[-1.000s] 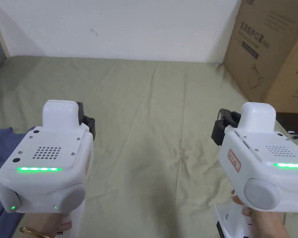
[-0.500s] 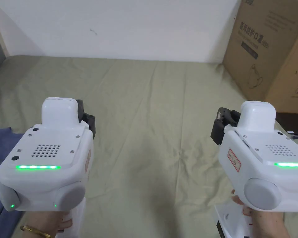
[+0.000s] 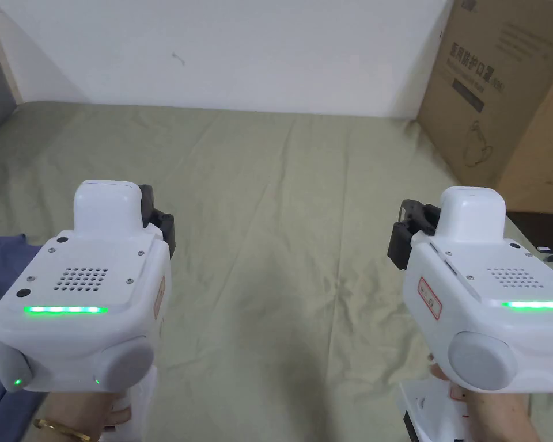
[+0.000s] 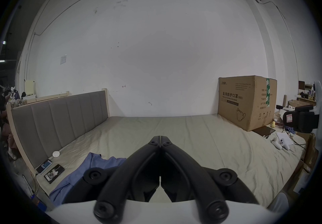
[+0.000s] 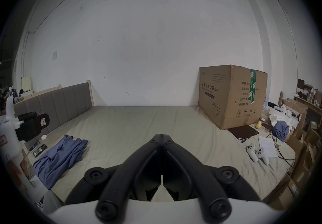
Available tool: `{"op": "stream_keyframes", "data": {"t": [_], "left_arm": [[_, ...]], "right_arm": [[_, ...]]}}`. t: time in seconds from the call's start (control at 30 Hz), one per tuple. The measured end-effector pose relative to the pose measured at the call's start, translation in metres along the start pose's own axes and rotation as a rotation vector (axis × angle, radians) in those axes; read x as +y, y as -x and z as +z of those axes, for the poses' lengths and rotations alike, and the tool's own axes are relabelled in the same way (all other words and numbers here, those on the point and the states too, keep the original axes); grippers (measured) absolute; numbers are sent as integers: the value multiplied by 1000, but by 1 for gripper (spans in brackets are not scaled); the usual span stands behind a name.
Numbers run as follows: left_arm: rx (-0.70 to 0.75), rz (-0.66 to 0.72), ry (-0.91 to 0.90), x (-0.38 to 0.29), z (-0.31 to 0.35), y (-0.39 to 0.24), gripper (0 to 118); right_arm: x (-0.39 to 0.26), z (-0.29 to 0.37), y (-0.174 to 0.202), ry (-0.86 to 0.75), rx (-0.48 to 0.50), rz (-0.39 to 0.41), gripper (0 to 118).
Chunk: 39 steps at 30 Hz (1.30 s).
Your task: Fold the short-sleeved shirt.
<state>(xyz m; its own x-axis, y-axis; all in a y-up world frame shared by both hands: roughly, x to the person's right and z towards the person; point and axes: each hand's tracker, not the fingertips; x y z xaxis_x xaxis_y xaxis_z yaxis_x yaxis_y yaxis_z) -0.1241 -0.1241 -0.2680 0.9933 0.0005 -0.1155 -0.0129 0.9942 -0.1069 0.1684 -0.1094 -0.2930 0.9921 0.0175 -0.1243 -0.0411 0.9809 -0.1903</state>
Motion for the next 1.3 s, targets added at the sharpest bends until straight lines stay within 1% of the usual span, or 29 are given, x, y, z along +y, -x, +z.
{"op": "stream_keyframes", "data": {"t": [0.07, 0.2, 0.3, 0.33, 0.4, 0.57, 0.6, 0.7, 0.73, 0.77, 0.87, 1.07, 1.1, 1.17, 1.2, 1.23, 1.27, 1.3], "left_arm": [[28, 2, -4, 1, 2, 6, 0], [78, 3, -9, 3, 5, 11, 0], [142, 3, -11, 4, 5, 15, 0], [168, 0, -11, 1, 22, 48, 0], [229, -14, -14, -2, 37, 72, 0], [341, -15, -7, 6, 77, 90, 0], [373, -14, -7, 0, 82, 105, 0], [414, 1, 3, -4, 93, 121, 0], [461, 1, 4, -5, 100, 127, 0], [478, 7, 7, -6, 106, 133, 0], [518, 26, 10, -10, 116, 146, 0], [548, 32, 17, -14, 123, 156, 0], [550, 34, 17, -15, 122, 157, 5], [556, 39, 17, -15, 119, 156, 30], [551, 49, 21, -15, 115, 159, 38], [524, 76, 38, -15, 110, 163, 38], [510, 99, 58, -15, 105, 166, 65], [489, 122, 91, -14, 95, 173, 102]], "right_arm": [[1, -1, 8, -4, 18, 11, 0], [3, -6, 32, -7, 92, 26, 0], [6, -9, 54, -20, 171, 40, 0], [7, -11, 63, -23, 206, 37, 0], [9, -14, 79, -25, 255, 36, 0], [10, -21, 125, -30, 392, 47, 0], [9, -22, 134, -28, 424, 48, 0], [6, -22, 158, -22, 484, 66, 0], [5, -21, 165, -19, 504, 69, 0], [4, -21, 171, -16, 525, 70, 0], [3, -20, 185, -13, 559, 79, 0], [1, -21, 197, -6, 592, 82, 0], [1, -22, 197, -5, 593, 82, 0], [0, -23, 197, 2, 595, 81, 0], [0, -23, 196, 7, 596, 81, 0], [-1, -24, 196, 12, 597, 83, 0], [-1, -26, 195, 16, 599, 89, 0], [-1, -26, 193, 18, 601, 96, 0]]}}
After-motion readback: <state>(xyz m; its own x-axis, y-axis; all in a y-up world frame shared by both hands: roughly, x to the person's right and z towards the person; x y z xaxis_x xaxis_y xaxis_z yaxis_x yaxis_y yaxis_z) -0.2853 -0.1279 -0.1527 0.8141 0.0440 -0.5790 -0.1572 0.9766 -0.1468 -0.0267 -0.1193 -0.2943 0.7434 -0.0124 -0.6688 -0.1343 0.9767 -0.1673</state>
